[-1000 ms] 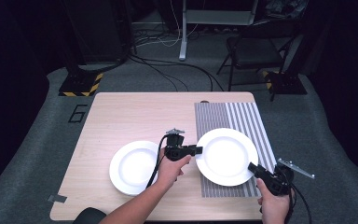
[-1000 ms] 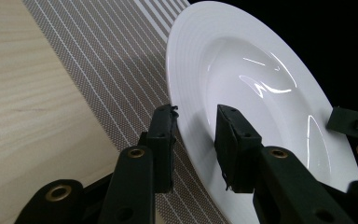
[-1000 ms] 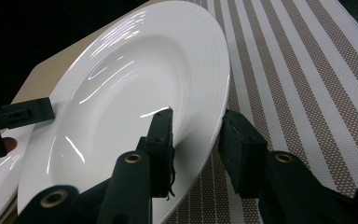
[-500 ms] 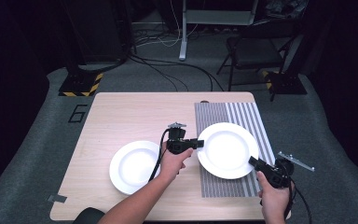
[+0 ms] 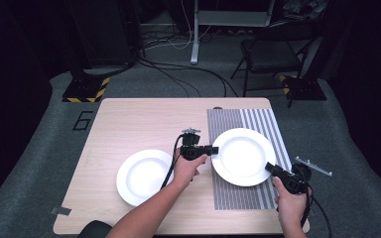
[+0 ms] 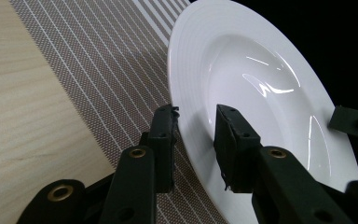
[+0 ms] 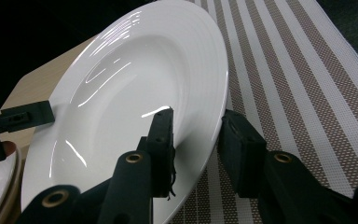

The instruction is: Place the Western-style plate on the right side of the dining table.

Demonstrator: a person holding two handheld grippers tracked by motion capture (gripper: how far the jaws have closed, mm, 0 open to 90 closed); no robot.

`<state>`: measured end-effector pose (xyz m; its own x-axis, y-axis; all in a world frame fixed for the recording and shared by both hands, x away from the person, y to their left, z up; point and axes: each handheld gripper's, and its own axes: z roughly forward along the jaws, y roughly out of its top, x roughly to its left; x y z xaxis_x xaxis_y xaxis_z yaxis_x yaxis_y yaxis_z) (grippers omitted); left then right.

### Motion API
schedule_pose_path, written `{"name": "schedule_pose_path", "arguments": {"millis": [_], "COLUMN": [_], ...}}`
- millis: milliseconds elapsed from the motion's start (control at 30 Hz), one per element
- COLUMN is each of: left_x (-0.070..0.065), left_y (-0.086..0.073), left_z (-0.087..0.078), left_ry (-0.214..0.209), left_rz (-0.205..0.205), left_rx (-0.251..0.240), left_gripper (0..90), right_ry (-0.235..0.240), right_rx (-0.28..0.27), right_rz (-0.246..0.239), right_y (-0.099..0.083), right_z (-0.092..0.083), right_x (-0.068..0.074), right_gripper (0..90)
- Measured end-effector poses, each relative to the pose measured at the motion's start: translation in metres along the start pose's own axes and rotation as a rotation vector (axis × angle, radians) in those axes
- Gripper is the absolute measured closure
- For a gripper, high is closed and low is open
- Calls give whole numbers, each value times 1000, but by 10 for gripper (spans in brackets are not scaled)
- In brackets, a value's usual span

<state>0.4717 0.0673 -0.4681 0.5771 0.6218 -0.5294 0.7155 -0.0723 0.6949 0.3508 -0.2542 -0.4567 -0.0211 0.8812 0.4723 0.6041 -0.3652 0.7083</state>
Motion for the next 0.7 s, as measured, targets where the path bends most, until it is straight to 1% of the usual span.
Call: {"name": "schedule_pose_path", "arguments": {"millis": [67,100,133,167,233,267,300,367,400,500,533,567,600,667,700], "left_x": [1,1,1,3,3,4,5,5,5,7,7,8,9,10,10], "left_y": [0,-1,-1,-1,-2,-2,-2,-2,-2,-1,0,0,0,0,0], "left_z": [3,4,5,6,9,10,12,13,15,18,19,20,21,24,26], "left_ry": [-1,-6,-7,-7,-8,-8,-2,-1,-2,-1,-2,-2,-2,-1,1], "left_rz": [3,-6,-5,5,-5,-1,-5,-4,-15,-11,-20,-14,-10,-15,-27], "left_rx": [-2,-4,-3,0,-1,1,-4,-1,-2,1,0,0,-2,-1,-2], "left_gripper": [693,693,693,693,692,692,693,693,693,693,693,692,692,693,693], "right_ry": [-5,-9,-12,-18,-17,-22,-22,-21,-21,-15,-14,-14,-13,-15,-17], "right_rx": [3,5,5,4,4,6,5,7,12,5,2,-2,-4,-5,-4], "right_rz": [2,4,3,6,6,10,10,4,11,11,9,17,15,22,19], "right_y": [0,0,-1,-1,-1,-1,-1,-1,-1,0,1,1,2,4,5], "right_z": [3,4,7,8,9,10,13,14,15,17,18,18,19,22,23], "right_x": [-2,-4,-7,-8,-9,-10,-12,-13,-14,-17,-17,-18,-19,-20,-21], "right_gripper": [657,658,658,658,658,658,657,658,657,658,658,658,658,658,658]}}
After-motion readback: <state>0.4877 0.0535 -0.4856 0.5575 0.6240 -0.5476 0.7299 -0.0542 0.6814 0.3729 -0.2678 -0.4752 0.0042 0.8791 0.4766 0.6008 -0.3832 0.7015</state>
